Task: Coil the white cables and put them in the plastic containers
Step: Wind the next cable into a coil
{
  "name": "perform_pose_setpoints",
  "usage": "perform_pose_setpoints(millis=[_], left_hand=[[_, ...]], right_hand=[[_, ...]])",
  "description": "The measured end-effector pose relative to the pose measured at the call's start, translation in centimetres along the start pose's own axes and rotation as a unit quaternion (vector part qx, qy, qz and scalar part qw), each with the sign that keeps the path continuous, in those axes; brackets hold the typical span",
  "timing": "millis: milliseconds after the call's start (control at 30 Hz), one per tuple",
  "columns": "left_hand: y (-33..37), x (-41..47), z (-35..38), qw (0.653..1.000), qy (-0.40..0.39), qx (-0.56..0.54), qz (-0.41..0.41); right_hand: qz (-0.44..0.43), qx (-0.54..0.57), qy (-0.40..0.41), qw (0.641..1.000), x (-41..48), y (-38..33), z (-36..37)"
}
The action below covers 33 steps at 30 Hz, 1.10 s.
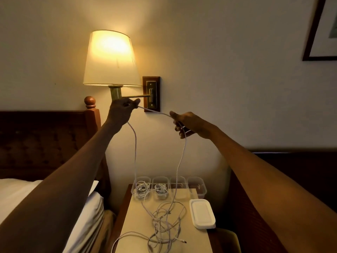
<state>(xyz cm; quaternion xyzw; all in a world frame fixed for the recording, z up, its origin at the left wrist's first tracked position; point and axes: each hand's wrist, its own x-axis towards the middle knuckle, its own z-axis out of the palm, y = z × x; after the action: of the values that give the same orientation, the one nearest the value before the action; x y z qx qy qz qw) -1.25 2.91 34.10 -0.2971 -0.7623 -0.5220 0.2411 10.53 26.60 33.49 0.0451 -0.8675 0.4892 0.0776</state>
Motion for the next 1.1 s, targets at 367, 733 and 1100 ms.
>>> perform_pose_setpoints(millis=[367, 733, 1100], left_hand=[[2.3, -1.3, 4.0, 0.946, -0.183, 0.179, 0.200], [0.8, 0.3, 1.3, 0.945, -0.118, 0.303, 0.042], [2.7, 0.2, 3.4, 0.956, 0.034, 0.259, 0.133]], right_hand=[[-0.106, -0.014, 0.073, 0.992, -0.2, -1.9, 0.3], [-0.052, -0.010, 0.052, 0.997, -0.8, 1.0, 0.3], [-0.039, -0.052, 0.035, 0.997, -0.7, 0.8, 1.1]])
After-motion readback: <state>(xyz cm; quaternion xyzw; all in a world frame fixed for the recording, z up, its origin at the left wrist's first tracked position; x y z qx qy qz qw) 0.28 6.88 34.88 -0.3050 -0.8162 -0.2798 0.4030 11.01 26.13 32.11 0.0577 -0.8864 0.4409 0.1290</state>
